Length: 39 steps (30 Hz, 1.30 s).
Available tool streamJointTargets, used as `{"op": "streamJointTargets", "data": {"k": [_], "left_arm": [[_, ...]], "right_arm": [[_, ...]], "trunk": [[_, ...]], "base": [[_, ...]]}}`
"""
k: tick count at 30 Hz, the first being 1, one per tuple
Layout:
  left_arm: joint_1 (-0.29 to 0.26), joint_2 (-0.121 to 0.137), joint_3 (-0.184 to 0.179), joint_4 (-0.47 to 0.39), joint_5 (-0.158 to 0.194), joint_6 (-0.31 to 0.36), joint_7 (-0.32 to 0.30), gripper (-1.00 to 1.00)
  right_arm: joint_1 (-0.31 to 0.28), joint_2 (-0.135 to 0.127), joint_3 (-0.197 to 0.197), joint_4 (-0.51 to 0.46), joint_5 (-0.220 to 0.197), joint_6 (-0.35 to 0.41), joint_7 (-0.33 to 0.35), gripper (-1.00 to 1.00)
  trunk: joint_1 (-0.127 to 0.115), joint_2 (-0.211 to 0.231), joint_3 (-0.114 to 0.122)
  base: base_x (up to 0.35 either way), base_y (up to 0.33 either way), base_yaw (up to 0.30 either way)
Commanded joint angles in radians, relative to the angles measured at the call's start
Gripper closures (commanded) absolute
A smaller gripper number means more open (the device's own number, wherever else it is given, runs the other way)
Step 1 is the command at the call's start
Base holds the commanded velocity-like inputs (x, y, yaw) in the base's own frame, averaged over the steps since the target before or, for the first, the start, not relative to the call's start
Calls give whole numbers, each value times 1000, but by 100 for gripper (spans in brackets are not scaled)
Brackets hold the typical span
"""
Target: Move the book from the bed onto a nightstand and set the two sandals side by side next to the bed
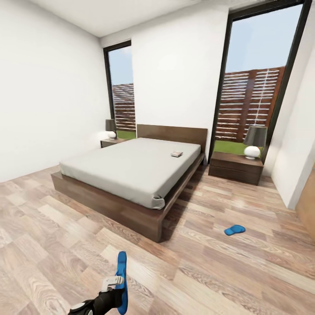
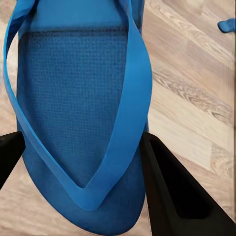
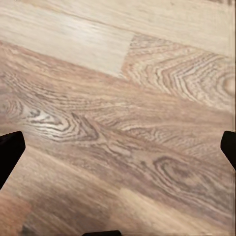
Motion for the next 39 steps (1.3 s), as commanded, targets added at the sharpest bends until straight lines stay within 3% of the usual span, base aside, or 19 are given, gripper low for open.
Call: {"op": "streamJointTargets", "data": {"k": [1,39], "left_arm": [[0,-1,7,-1,8,9,-6,100],[0,-1,7,-1,8,9,-6,100]], "right_arm": [[0,0,-3,-1,-10,7,6,-100],[-1,0,-3,-1,-10,7,6,-100]], "trunk": [[0,0,-1],[0,0,-1]], "base": [[0,0,-300],[0,0,-300]]}}
